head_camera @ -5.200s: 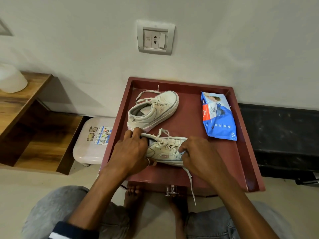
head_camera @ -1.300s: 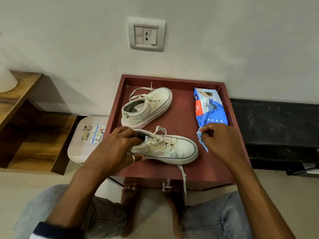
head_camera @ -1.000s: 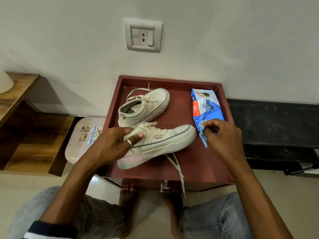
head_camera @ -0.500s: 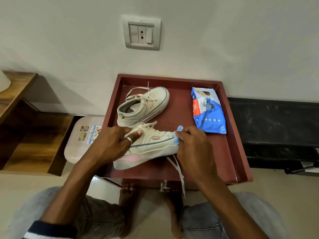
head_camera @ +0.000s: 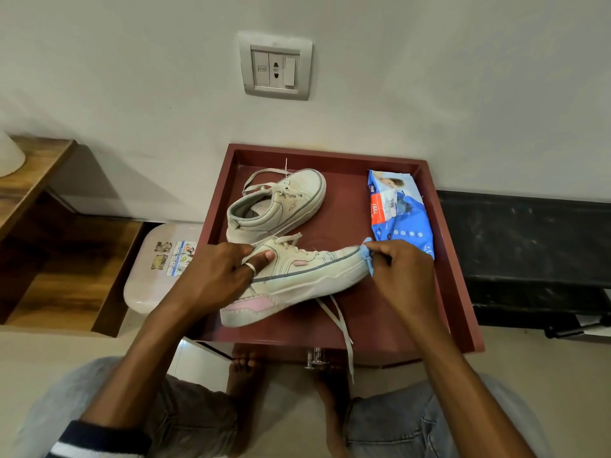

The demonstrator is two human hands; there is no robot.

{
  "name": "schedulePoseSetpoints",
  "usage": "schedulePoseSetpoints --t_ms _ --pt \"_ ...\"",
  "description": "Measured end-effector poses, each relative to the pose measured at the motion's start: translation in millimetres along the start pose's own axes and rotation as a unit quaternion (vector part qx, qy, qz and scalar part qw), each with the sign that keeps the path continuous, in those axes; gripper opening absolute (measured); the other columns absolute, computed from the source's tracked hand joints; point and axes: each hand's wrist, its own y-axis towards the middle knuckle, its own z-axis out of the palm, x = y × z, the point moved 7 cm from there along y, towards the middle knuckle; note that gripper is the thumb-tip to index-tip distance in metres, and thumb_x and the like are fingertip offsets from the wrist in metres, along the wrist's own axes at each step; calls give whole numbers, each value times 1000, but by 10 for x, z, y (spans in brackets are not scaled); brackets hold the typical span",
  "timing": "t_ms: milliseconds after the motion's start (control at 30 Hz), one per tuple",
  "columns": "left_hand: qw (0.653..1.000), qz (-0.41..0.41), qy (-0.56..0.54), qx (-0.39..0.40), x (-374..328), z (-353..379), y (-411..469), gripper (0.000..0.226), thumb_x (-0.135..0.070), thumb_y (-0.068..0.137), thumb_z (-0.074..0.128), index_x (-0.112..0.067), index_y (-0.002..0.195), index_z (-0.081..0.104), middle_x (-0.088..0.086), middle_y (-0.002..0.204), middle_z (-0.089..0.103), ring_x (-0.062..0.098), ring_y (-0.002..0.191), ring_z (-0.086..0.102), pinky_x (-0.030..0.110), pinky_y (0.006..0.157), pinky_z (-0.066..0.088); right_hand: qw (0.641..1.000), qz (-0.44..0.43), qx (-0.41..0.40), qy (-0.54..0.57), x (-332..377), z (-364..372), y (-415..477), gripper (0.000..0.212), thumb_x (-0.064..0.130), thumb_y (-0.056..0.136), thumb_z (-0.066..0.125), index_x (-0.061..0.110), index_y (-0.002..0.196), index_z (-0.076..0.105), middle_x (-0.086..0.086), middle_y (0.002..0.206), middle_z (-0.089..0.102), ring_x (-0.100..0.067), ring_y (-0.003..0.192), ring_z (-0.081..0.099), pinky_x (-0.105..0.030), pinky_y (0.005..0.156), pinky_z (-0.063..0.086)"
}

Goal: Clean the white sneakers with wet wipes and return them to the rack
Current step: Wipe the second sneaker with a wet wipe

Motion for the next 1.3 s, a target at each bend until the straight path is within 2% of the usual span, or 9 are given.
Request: schedulePoseSetpoints --t_ms 167,300,533,633,800,867,967,1167,1300 --pt "999 -29 7 -21 23 -16 13 52 -51 99 50 -18 59 54 -10 42 51 6 43 50 25 48 32 990 -118 -23 -73 560 204 -437 27 -8 76 68 4 99 75 -10 98 71 -26 84 65 -35 69 57" --pt "999 -50 -1 -17 51 -23 8 53 -53 98 50 -17 61 58 -4 45 53 7 43 51 26 48 33 972 -217 19 -87 868 431 -694 29 -6 80 63 -1 108 72 -14 106 69 -28 92 64 -36 75 59" --pt "998 -28 30 -51 5 -55 7 59 -56 99 47 -13 59 53 2 49 51 13 48 49 33 53 36 994 -65 -26 -87 305 144 -95 9 0 87 67 6 91 73 -8 83 69 -26 73 63 -41 60 57" --pt "998 -30 34 -52 13 -53 6 60 -57 99 45 -11 64 59 4 53 56 16 52 54 33 53 39 989 -106 -29 -95 646 274 -323 17 -1 85 68 4 100 73 -8 90 70 -26 80 63 -35 67 56" --pt "998 -22 6 -61 13 -26 -6 57 -53 99 49 -15 58 57 0 49 55 11 50 53 36 53 43 973 -216 73 -21 1302 578 -866 35 16 79 77 9 113 71 -7 107 71 -19 100 64 -30 87 55" --pt "998 -21 0 -52 18 -23 -7 56 -52 100 50 -18 56 55 -2 47 53 10 48 52 32 50 41 962 -260 69 -43 1312 584 -849 30 10 83 70 7 112 72 -8 107 71 -21 99 64 -31 87 55" --pt "999 -14 10 -44 -14 -34 -9 56 -53 100 47 -16 57 50 0 49 47 12 46 46 32 52 35 971 -224 23 -85 951 430 -508 29 0 84 53 2 106 72 -11 100 70 -28 90 63 -37 76 58" --pt "999 -13 21 -43 -46 -60 -27 57 -55 99 48 -19 55 46 -4 45 45 10 46 47 25 48 29 992 -48 16 -114 -2 184 80 9 0 84 70 3 93 74 -16 84 70 -34 80 67 -37 71 52" --pt "999 -28 11 -41 -27 -104 -25 60 -63 95 48 -15 60 58 -3 47 50 10 49 51 26 50 32 993 -50 -36 -101 42 9 89 9 6 81 77 1 88 74 -17 85 72 -30 81 70 -38 74 55"
